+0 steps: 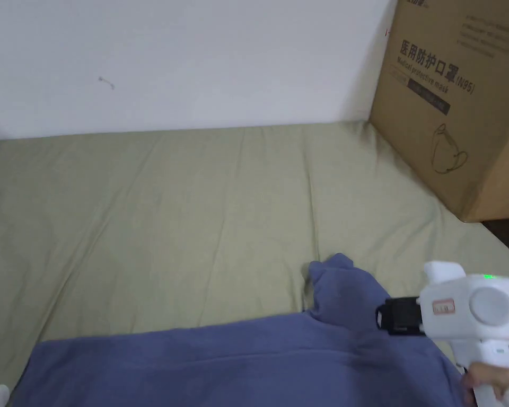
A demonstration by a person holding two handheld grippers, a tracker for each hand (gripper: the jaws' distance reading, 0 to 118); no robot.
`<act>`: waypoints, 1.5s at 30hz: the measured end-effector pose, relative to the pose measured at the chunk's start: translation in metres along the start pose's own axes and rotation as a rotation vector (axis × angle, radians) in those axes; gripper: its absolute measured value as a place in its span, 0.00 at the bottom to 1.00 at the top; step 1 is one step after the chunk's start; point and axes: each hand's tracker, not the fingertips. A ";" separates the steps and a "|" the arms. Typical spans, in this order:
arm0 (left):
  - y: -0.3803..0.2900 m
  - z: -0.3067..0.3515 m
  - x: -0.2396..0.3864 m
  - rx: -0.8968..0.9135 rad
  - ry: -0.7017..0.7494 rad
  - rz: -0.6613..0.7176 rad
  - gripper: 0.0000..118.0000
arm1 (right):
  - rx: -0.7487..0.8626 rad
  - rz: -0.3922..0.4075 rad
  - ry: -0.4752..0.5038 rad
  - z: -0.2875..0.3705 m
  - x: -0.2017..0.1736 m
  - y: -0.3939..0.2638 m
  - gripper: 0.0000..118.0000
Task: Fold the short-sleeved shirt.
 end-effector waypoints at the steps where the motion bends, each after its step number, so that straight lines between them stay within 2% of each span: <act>1: 0.001 -0.004 0.000 -0.003 0.009 -0.004 0.00 | -0.006 -0.003 -0.012 -0.010 0.001 0.012 0.72; 4: 0.000 -0.015 0.002 -0.043 0.031 -0.010 0.00 | -0.038 -0.011 -0.064 -0.046 0.012 0.030 0.72; 6: -0.001 -0.020 -0.001 -0.052 0.028 -0.003 0.00 | -0.119 -0.020 -0.048 -0.066 0.015 0.025 0.68; 7: 0.001 -0.024 -0.004 -0.058 0.023 0.003 0.00 | -0.159 -0.034 -0.043 -0.076 0.015 0.019 0.53; 8: 0.002 -0.028 -0.007 -0.062 0.017 0.015 0.01 | -0.196 -0.018 -0.046 -0.083 0.010 0.013 0.45; 9: 0.005 -0.031 -0.010 -0.066 0.011 0.035 0.10 | -0.123 0.067 -0.121 -0.080 0.002 0.004 0.42; 10: 0.010 -0.034 -0.012 -0.083 0.003 0.048 0.30 | -0.105 0.109 -0.117 -0.073 -0.005 0.005 0.35; 11: 0.017 -0.037 -0.014 -0.085 0.008 0.053 0.61 | -0.110 0.106 -0.109 -0.070 -0.010 0.007 0.15; 12: 0.025 -0.041 -0.015 -0.081 0.011 0.061 0.81 | -0.109 0.103 -0.099 -0.068 -0.014 0.008 0.03; 13: 0.034 -0.046 -0.017 -0.080 0.003 0.058 0.93 | -0.110 0.111 -0.074 -0.066 -0.016 0.010 0.02; 14: 0.043 -0.052 -0.020 -0.071 -0.011 0.056 0.95 | -0.112 0.095 -0.073 -0.066 -0.017 0.010 0.02; 15: 0.054 -0.059 -0.024 -0.051 -0.014 0.062 0.93 | -0.121 0.090 -0.075 -0.067 -0.018 0.011 0.02; 18: 0.095 -0.094 -0.044 -0.046 0.039 0.102 0.93 | -0.114 0.087 -0.075 -0.069 -0.013 0.007 0.02; 21: 0.118 -0.135 -0.057 -0.062 0.023 0.120 0.92 | -0.110 0.017 -0.042 -0.068 -0.006 0.008 0.02; 22: 0.122 -0.148 -0.058 -0.112 0.030 0.137 0.89 | -0.114 -0.003 -0.035 -0.068 -0.004 0.008 0.02; 23: 0.122 -0.156 -0.055 -0.158 0.090 0.158 0.81 | -0.115 -0.005 -0.033 -0.068 -0.003 0.008 0.02; 25: 0.121 -0.161 -0.044 -0.156 0.123 0.038 0.81 | -0.119 0.007 -0.036 -0.069 -0.005 0.009 0.02; 26: 0.122 -0.157 -0.039 -0.145 0.143 -0.006 0.78 | -0.120 0.017 -0.043 -0.067 -0.008 0.010 0.02; 28: 0.122 -0.150 -0.037 -0.141 0.137 -0.006 0.66 | -0.119 0.029 -0.057 -0.063 -0.011 0.010 0.02; 30: 0.125 -0.143 -0.040 -0.133 0.144 -0.008 0.47 | -0.114 0.025 -0.059 -0.055 -0.012 0.012 0.02; 31: 0.126 -0.138 -0.041 -0.132 0.146 -0.018 0.36 | -0.108 0.018 -0.054 -0.048 -0.011 0.012 0.02; 32: 0.125 -0.128 -0.041 -0.123 0.142 -0.020 0.14 | -0.104 0.012 -0.048 -0.039 -0.010 0.012 0.02; 33: 0.125 -0.120 -0.042 -0.112 0.104 -0.006 0.04 | -0.094 0.011 -0.040 -0.030 -0.008 0.012 0.02; 34: 0.124 -0.112 -0.042 -0.113 0.039 0.024 0.04 | -0.083 0.012 -0.033 -0.019 -0.007 0.013 0.02; 35: 0.122 -0.102 -0.041 -0.093 0.076 0.017 0.04 | -0.066 0.010 -0.034 -0.006 -0.005 0.014 0.02; 40: 0.103 -0.028 -0.032 -0.017 0.054 -0.045 0.04 | 0.014 -0.011 0.010 0.066 0.004 0.007 0.02; 45: 0.063 0.049 -0.036 0.087 0.003 -0.066 0.04 | 0.065 -0.001 0.032 0.136 0.019 -0.036 0.02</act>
